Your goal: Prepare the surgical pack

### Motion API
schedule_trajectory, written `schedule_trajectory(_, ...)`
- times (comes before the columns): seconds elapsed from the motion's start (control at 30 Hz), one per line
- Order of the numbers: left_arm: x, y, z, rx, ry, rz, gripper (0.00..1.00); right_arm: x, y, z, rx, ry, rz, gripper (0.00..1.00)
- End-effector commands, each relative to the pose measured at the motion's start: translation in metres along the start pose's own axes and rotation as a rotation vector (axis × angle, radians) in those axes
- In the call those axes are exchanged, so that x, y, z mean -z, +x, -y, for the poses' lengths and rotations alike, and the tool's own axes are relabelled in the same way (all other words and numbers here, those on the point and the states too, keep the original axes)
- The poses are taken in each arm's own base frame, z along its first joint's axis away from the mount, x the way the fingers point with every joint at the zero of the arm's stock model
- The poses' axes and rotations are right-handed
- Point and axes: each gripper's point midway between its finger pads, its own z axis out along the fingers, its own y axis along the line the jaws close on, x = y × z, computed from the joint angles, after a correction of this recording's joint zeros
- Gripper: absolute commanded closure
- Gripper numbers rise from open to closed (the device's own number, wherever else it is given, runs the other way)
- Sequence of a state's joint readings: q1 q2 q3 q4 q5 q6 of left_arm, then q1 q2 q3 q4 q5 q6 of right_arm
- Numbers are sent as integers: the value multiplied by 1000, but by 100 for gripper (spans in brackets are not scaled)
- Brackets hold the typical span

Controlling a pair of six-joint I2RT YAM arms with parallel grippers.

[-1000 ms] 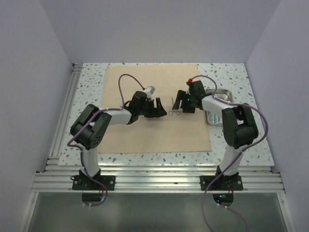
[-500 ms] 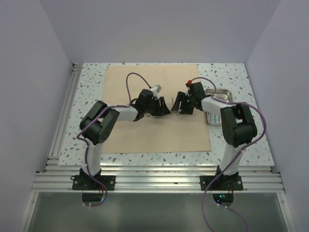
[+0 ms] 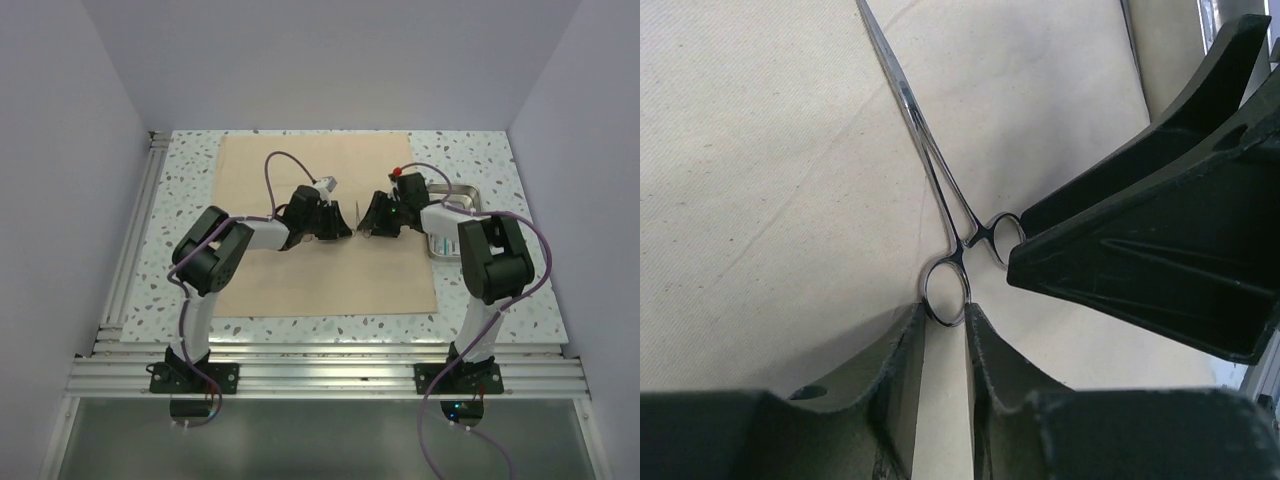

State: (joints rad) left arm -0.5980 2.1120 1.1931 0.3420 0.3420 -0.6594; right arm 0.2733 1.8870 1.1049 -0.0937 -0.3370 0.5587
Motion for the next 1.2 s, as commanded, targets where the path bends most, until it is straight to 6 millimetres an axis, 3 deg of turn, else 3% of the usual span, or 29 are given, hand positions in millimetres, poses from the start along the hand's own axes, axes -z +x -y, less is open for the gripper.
schedule_trajectory(0.0,-10,28,-9,16,-14,-77,75,-2,13,-3,-45,-45,-37,48)
schedule_trajectory(0.1,-12,33,-9,27,-3,-90,80,-2,10,-3,-47,-43,-35,50)
schedule_trajectory(0.43,2,11,16,-16,75,-13,80,-6,16,6,-46,-16,-43,69)
schedule_trajectory(0.73,15,-6,42,-48,178,56,81,-6,18,19,-8,54,-48,71)
schedule_trajectory(0.83,13,-12,52,-47,216,62,80,-7,21,21,12,77,-55,78)
schedule_trajectory(1.17,16,-30,69,-60,245,97,71,-11,25,19,68,125,-65,82)
